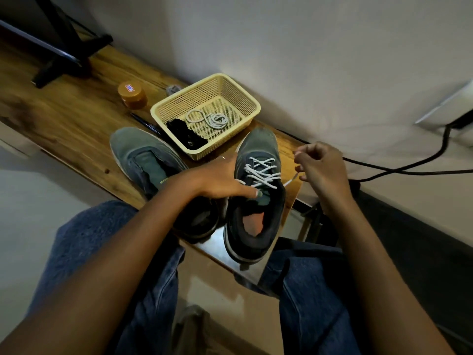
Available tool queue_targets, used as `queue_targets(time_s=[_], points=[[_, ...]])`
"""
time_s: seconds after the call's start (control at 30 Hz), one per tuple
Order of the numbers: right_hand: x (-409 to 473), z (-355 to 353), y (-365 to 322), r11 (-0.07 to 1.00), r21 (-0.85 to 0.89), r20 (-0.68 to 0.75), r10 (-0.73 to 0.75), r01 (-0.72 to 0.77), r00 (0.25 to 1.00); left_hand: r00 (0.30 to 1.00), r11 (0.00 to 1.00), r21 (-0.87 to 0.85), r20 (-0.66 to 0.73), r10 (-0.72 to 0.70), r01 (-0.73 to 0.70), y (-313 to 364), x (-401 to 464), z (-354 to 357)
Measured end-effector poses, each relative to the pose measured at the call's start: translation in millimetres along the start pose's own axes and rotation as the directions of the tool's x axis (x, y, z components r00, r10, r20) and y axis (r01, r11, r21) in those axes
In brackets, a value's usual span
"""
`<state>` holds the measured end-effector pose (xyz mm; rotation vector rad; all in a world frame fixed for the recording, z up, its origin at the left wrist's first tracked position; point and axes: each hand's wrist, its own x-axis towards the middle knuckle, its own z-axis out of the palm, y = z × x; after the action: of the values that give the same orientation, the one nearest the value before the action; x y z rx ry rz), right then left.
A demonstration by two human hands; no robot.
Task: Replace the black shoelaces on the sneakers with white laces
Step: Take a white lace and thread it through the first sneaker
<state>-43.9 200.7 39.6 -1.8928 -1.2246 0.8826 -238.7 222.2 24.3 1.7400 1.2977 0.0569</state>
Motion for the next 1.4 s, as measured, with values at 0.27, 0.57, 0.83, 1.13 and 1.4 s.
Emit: queue_targets(time_s=[0.27, 0.57, 0.83, 1.13, 1.4], points=[[27.9, 18.9, -10.0, 0.938, -0.297, 0.352, -0.066, 0.178, 0.934, 0.999, 0.988, 0.148, 0.031, 0.04, -0.044, -2.3, 3.6, 12.9], [32.3, 31.8, -0.7, 0.965, -0.235, 0.391, -0.014, 0.115, 0.92, 0.997, 0.983, 0.184, 0.08, 0.005, -0.02, -3.6, 10.8, 15.7], [34.4, 26.1, 0.2, 0.985, -0.172, 0.473, 0.057, 0.028, 0.879, 0.996, 0.969, 0.245, 0.089, -0.027, 0.004, -1.1, 11.2, 16.9], [35.0, 18.8, 4.6, 0.999, -0.022, 0.526, 0.032, -0.025, 0.85, 0.996, 0.963, 0.27, 0.083, -0.046, 0.022, 4.8, 7.3, 13.4], [41.2, 2.3, 17.1, 0.998, -0.001, 0.392, 0.062, -0.067, 0.918, 0.996, 0.995, -0.075, -0.06, -0.066, 0.062, 8.9, 0.0, -5.3]])
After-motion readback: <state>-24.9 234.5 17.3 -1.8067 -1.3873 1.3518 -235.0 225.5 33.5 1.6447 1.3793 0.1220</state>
